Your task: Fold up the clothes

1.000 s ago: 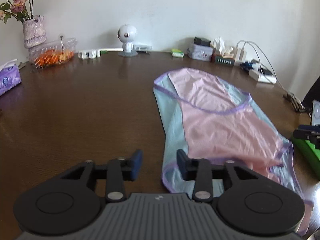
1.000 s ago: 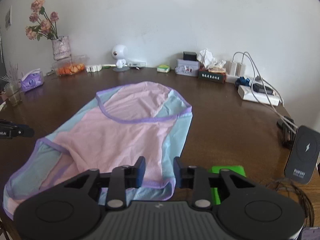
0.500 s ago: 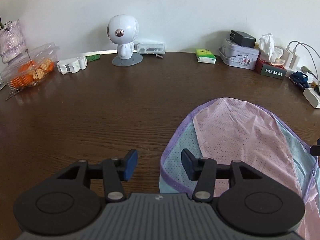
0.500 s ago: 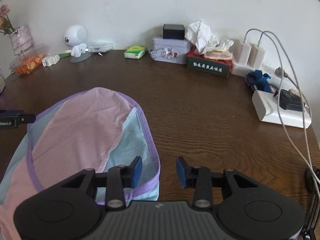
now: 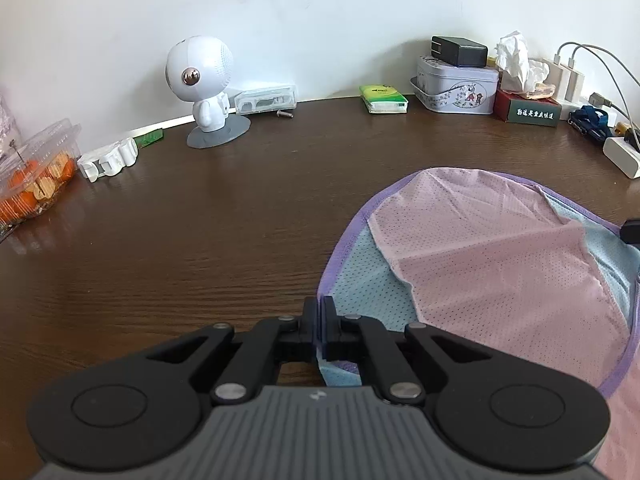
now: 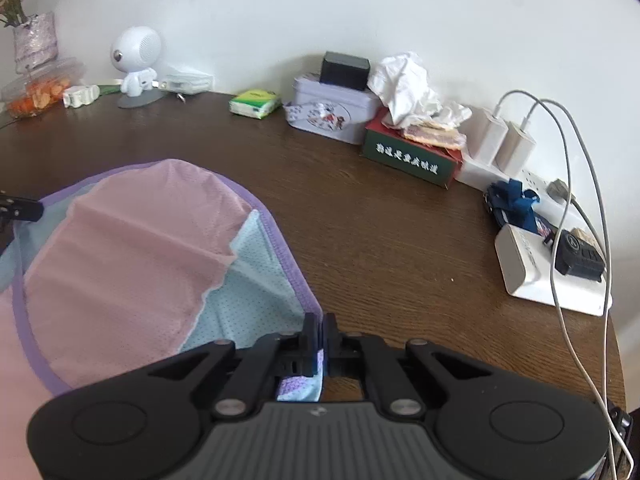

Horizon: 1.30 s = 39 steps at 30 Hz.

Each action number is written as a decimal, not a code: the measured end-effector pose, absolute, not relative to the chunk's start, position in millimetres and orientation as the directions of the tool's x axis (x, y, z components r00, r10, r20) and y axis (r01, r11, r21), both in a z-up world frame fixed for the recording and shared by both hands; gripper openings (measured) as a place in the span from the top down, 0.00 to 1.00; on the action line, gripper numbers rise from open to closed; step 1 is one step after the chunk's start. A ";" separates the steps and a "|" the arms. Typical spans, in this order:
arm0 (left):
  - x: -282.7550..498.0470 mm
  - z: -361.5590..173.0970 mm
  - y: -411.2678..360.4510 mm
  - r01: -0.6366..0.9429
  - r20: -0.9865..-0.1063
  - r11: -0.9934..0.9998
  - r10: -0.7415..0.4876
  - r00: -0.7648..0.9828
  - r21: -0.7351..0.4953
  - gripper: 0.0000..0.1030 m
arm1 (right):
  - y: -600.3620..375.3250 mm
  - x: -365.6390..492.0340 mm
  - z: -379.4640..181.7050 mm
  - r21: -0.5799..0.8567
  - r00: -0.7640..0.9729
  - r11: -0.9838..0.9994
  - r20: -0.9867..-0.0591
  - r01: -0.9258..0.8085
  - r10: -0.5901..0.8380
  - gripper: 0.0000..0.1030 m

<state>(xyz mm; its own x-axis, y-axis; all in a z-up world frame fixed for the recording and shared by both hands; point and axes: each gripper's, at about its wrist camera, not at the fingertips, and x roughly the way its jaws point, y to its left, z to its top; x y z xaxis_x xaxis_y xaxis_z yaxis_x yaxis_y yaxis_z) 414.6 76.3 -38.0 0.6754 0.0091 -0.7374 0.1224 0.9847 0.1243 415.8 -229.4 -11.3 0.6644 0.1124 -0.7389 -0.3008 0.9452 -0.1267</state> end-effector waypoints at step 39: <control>49.8 -24.1 242.7 -0.185 -0.742 0.979 0.184 0.644 0.083 0.94 | -198.6 232.6 12.0 -0.174 0.583 0.799 -0.772 -0.576 0.252 0.65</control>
